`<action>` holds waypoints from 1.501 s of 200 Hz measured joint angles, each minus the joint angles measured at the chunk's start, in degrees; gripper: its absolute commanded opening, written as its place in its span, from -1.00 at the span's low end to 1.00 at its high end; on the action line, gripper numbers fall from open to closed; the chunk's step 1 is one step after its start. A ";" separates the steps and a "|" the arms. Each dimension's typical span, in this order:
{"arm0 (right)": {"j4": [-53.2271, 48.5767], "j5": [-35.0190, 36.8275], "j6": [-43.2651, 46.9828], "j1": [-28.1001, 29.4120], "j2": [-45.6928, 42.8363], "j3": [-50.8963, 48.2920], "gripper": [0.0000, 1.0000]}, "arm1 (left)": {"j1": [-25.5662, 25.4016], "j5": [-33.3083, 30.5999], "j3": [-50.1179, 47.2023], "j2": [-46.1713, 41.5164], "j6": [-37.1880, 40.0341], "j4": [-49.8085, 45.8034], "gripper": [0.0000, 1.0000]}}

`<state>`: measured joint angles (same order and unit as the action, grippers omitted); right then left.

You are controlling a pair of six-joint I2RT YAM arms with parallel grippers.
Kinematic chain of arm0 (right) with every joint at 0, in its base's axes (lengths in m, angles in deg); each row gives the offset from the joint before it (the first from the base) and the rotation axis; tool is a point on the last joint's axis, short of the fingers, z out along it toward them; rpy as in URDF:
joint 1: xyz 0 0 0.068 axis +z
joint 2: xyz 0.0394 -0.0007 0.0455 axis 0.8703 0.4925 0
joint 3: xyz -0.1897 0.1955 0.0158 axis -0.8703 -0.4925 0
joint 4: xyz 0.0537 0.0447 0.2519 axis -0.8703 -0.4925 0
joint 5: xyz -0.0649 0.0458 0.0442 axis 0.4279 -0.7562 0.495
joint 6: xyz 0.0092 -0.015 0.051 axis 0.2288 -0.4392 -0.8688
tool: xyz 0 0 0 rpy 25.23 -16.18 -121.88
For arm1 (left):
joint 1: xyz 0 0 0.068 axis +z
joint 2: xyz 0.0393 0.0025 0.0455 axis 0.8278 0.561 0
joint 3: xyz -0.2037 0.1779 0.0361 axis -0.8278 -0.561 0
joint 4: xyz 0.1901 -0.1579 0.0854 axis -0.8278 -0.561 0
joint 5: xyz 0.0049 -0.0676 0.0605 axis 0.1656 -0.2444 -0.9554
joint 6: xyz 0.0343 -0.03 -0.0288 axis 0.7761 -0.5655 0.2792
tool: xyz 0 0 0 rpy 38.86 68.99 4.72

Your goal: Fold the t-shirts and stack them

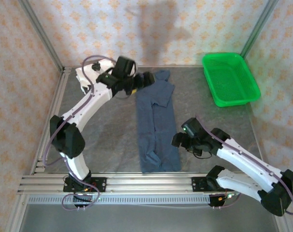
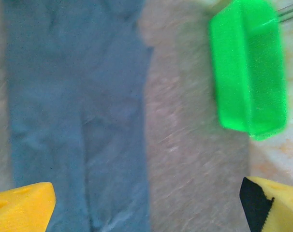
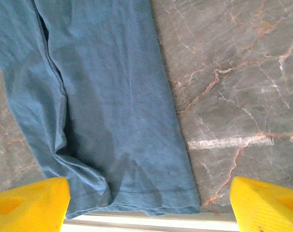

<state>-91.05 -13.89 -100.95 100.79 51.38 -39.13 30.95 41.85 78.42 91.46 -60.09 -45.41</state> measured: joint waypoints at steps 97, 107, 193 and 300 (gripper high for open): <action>11.30 -9.18 8.15 -7.13 14.91 -0.04 0.72 | -2.73 -5.20 -16.55 7.15 -3.65 6.64 0.83; 11.63 -9.18 7.98 -7.13 14.80 -0.04 0.73 | -2.73 -5.53 -13.38 10.84 -3.43 6.73 0.83; 10.38 -7.52 1.44 -7.13 -1.42 -8.20 0.74 | -1.40 -9.03 20.04 35.50 0.85 -3.04 0.79; 7.63 -8.31 -7.15 -6.95 -10.78 -12.96 0.70 | 0.59 -9.57 12.96 30.62 1.68 -4.33 0.99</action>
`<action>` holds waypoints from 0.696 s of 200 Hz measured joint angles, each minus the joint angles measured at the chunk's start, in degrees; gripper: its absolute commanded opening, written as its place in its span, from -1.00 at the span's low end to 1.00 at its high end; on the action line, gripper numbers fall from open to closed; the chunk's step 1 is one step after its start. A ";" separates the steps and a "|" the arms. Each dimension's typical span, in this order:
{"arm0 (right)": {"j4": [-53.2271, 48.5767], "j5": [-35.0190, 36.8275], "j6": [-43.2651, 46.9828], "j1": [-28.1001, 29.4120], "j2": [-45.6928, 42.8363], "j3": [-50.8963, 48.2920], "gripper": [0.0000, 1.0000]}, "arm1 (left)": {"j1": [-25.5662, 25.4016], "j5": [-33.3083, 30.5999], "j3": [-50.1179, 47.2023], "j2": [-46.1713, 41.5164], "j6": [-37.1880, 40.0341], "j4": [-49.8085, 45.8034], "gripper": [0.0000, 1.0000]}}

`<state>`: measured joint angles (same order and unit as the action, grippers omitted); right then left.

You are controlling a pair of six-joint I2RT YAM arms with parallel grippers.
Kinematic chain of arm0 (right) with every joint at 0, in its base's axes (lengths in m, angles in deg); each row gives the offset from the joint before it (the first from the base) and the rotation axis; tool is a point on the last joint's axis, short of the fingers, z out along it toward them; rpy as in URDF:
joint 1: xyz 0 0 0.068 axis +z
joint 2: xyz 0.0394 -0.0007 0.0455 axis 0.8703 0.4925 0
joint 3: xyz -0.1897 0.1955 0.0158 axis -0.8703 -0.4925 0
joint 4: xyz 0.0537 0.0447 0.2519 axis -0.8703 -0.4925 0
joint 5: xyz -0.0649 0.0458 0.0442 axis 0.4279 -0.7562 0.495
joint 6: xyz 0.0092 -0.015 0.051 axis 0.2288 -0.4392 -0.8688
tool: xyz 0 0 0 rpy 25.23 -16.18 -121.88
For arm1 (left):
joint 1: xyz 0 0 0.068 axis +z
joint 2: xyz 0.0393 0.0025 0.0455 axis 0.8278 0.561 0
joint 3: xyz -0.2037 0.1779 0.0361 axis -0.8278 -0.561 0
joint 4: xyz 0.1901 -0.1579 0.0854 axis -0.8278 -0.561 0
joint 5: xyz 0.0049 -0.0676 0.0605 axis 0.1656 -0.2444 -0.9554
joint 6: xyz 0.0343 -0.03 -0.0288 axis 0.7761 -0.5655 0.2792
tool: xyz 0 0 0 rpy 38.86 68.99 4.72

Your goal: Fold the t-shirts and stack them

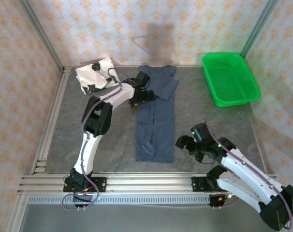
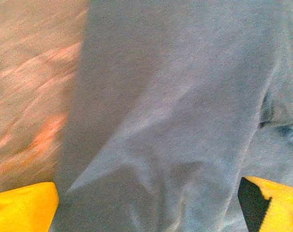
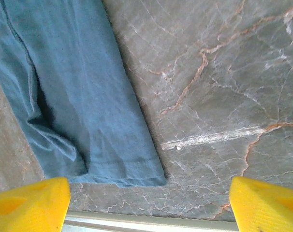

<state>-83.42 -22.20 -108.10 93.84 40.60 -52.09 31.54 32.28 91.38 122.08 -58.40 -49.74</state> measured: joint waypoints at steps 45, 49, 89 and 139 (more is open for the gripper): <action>4.79 -3.26 -3.06 2.97 -0.07 -3.82 0.64 | 2.62 1.75 -15.67 -18.38 0.22 -0.48 1.00; 5.31 -3.54 -3.45 3.37 -0.09 -4.31 0.63 | 2.60 1.99 -17.11 -20.39 0.22 -0.42 1.00; 10.19 -4.96 -6.10 6.95 0.31 -8.50 0.55 | -0.81 5.14 -37.33 -42.73 -1.31 2.23 0.80; 17.16 -5.66 -7.30 9.03 5.22 -9.11 0.42 | -6.95 9.07 -63.65 -60.35 -11.02 6.36 0.33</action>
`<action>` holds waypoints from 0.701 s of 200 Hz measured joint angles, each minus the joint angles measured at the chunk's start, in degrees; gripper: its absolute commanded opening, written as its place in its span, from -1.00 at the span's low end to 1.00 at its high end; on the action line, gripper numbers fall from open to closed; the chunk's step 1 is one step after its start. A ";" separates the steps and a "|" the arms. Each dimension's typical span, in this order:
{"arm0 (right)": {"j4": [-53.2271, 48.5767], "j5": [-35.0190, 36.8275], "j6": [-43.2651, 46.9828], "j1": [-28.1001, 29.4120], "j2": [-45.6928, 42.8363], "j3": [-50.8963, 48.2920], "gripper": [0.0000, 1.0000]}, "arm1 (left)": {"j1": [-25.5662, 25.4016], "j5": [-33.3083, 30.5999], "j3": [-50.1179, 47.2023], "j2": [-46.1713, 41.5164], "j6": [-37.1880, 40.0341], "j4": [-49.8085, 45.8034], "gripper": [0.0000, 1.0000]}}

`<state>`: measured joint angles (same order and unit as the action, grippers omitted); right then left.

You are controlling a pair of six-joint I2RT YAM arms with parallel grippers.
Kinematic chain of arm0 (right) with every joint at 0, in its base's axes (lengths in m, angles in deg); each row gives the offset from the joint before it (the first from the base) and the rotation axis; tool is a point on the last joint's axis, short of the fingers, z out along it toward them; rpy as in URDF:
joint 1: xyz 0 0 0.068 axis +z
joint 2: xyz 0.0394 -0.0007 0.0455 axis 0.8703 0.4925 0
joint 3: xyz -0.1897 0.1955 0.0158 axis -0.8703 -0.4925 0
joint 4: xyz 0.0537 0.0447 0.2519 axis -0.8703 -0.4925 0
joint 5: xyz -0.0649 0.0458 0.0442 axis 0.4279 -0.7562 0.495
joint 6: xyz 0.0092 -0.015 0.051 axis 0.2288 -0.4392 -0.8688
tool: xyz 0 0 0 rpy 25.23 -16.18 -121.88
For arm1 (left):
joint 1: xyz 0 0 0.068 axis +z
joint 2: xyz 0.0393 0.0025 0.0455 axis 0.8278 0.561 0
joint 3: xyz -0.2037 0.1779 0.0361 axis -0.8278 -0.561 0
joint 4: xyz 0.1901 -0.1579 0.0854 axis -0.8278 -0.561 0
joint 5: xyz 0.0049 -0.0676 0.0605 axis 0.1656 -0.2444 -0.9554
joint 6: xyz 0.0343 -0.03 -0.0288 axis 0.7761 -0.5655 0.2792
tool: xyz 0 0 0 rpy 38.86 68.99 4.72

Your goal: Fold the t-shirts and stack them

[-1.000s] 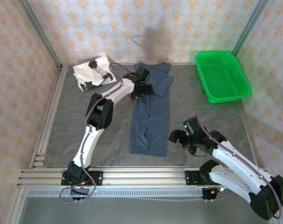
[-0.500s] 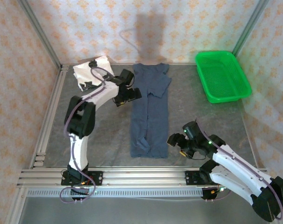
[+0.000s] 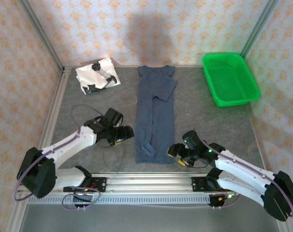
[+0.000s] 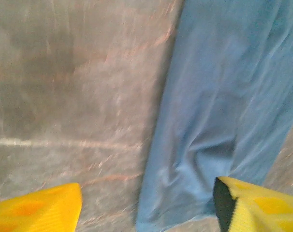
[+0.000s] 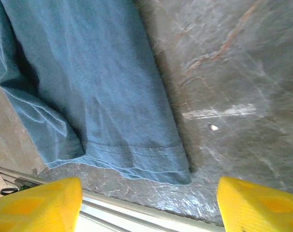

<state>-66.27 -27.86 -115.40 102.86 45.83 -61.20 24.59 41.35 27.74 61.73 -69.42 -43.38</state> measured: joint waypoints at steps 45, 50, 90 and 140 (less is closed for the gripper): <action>3.78 -0.35 -0.17 0.35 3.15 -0.11 0.38 | -7.34 1.42 -7.54 -4.22 -7.43 5.95 0.20; 4.07 -0.35 -0.17 0.35 3.21 -0.13 0.37 | -7.87 1.46 -8.07 -4.22 -8.15 6.82 0.19; 4.74 -0.35 -0.20 0.37 3.17 -0.42 0.34 | -11.72 2.32 -9.92 -0.33 -12.04 13.70 0.08; 4.72 -0.13 -1.29 0.96 1.07 -2.14 0.29 | -13.25 2.84 -12.17 5.42 -14.82 20.96 -0.03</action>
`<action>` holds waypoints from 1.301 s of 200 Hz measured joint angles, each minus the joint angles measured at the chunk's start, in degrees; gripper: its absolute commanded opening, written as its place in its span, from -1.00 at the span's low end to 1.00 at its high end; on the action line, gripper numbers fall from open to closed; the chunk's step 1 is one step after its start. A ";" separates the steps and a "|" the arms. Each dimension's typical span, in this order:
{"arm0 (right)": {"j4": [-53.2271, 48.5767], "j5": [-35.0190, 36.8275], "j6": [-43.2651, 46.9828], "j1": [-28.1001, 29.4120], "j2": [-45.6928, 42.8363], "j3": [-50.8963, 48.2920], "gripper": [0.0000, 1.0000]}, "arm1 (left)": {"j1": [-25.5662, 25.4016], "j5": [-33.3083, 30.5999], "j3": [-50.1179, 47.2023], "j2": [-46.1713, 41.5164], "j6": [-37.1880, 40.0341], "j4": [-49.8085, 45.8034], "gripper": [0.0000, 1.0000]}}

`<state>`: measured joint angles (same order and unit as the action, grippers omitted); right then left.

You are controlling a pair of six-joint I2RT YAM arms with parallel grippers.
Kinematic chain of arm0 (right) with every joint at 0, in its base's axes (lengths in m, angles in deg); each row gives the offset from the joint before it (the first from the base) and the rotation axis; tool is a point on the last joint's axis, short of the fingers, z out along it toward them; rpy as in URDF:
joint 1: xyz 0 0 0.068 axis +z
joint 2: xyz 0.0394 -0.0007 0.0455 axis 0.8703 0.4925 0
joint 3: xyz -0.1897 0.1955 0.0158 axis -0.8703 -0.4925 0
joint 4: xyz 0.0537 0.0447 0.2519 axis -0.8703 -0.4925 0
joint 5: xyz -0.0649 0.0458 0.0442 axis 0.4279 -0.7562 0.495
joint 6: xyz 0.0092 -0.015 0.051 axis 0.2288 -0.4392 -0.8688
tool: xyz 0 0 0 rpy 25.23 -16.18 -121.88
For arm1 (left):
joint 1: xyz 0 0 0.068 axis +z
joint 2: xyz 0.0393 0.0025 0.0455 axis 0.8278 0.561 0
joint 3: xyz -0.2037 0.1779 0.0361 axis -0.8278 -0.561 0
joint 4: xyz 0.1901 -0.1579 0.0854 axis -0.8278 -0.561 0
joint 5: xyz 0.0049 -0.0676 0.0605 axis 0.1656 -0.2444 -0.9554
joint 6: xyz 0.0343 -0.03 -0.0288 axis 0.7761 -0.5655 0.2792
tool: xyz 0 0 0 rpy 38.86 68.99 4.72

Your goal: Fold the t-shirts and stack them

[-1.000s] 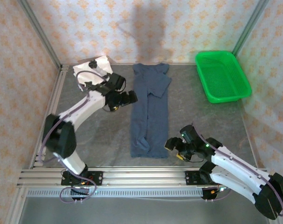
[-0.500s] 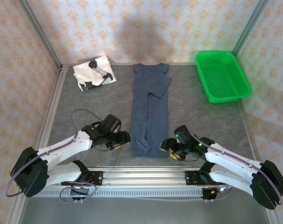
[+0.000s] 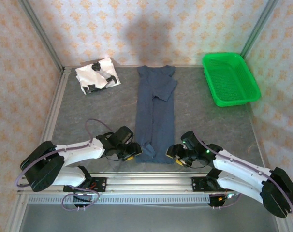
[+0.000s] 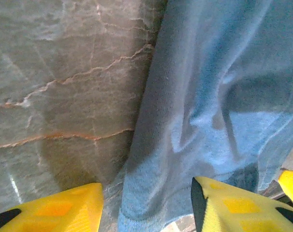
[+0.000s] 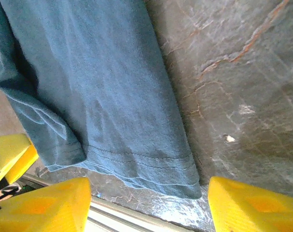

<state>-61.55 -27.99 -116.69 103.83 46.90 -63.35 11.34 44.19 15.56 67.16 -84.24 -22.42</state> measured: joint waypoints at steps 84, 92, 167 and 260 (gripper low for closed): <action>0.09 0.90 -1.49 1.03 0.11 -0.33 0.26 | -1.31 -1.11 -0.11 1.66 -1.20 -0.26 -0.42; 0.26 0.94 -1.70 1.46 0.66 -0.33 0.26 | -1.57 -1.60 0.00 1.90 -1.33 -0.76 -0.48; 2.43 2.82 -3.74 4.52 7.10 0.57 0.06 | -3.32 -4.07 2.01 3.50 -1.55 -3.80 -0.88; -1.51 3.67 -5.88 4.63 12.87 3.52 -0.49 | -3.87 -3.87 2.49 3.23 -1.18 -3.48 -1.00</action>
<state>-63.05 -24.32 -122.57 108.46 59.77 -59.83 7.47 40.32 18.05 70.39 -85.42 -25.90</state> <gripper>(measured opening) 0.322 0.042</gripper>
